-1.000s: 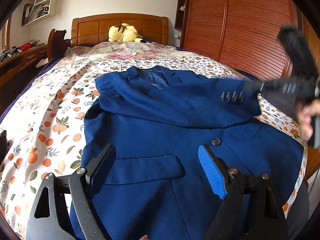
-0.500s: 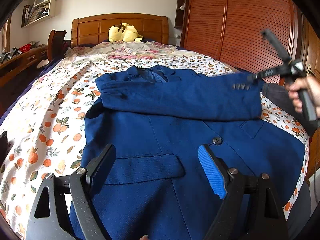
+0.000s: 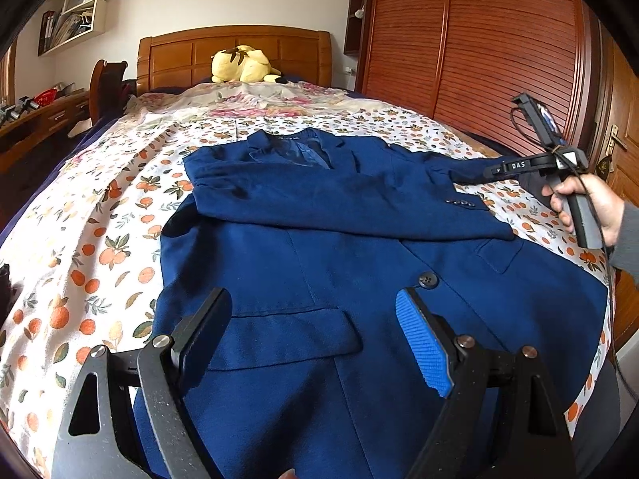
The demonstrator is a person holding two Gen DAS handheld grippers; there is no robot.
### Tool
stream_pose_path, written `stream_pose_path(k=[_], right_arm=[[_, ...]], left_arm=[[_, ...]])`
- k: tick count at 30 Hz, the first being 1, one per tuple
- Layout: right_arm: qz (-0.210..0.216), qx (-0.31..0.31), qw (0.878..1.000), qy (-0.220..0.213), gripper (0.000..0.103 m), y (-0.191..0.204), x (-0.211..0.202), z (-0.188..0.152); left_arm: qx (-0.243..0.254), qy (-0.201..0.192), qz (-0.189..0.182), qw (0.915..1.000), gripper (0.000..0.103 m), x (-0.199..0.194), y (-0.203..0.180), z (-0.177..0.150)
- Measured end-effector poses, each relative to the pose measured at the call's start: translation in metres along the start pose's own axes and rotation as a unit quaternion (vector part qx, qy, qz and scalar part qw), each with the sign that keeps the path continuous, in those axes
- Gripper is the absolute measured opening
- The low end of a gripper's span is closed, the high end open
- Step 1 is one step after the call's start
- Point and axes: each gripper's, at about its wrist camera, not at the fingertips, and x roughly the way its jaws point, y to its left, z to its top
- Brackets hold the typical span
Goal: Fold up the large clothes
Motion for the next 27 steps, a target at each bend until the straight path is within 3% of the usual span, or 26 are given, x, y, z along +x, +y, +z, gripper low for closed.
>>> stream_pose_path(k=[5,14,25,27], right_arm=[[0.001,0.061,0.998,0.006,0.053,-0.048,0.022,0.005],[-0.011,0.164,0.986,0.026,0.055,-0.125,0.073,0.017],[0.019,0.266,0.963,0.029,0.055,-0.163,0.118,0.026],[0.005,0.237,0.971,0.035,0.038,-0.154,0.125,0.032]], left_arm=[[0.000,0.001,0.005,1.0000,0.085,0.003,-0.001,0.000],[-0.003,0.009,0.012,0.9999,0.085,0.014,-0.003,-0.003],[-0.003,0.025,0.007,0.9997,0.085,0.023,-0.005,-0.003],[-0.003,0.028,0.007,0.9996,0.085,0.024,-0.005,-0.004]])
